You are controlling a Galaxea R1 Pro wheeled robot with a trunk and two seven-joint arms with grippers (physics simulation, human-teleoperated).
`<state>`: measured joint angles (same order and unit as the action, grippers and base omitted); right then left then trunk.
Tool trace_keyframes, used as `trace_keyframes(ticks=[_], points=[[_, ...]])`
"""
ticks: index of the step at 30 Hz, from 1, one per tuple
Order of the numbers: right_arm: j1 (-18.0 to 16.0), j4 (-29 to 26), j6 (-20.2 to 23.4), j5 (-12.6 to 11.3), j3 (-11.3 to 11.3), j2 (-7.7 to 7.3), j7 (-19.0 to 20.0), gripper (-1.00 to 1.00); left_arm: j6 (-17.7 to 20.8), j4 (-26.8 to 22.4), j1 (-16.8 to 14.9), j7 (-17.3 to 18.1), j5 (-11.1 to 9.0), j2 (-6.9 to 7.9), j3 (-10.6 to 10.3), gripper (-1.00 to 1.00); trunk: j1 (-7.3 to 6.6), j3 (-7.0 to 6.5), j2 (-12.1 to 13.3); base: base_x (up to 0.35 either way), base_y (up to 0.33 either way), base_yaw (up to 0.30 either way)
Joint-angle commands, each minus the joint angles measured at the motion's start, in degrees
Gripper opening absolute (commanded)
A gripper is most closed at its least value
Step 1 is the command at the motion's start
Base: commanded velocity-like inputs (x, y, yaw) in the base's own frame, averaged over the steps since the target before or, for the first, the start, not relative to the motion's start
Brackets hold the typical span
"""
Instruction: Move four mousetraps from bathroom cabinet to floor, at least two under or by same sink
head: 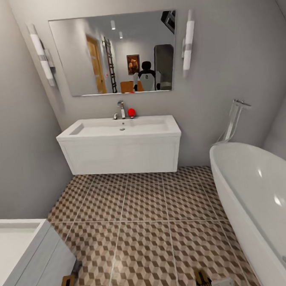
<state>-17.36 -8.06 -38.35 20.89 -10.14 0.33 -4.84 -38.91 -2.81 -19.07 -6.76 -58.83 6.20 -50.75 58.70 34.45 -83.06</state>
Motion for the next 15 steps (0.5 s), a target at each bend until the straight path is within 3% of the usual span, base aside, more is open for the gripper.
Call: trace_keyframes(ticks=[1, 15], points=[[0.0, 0.0, -0.1, 0.5, -0.2, 0.02, -0.3, -1.00, 0.0, -0.1, 0.0, -0.9, 0.2, 0.04, -0.5, -1.00, 0.03, 0.05, 0.0, 0.326, 0.000, 0.000], [0.0, 0.1, -0.1, 0.5, -0.2, 0.02, -0.3, -1.00, 0.0, -0.1, 0.0, -0.9, 0.2, 0.03, -0.5, -1.00, 0.03, 0.05, 0.0, 0.326, 0.000, 0.000]])
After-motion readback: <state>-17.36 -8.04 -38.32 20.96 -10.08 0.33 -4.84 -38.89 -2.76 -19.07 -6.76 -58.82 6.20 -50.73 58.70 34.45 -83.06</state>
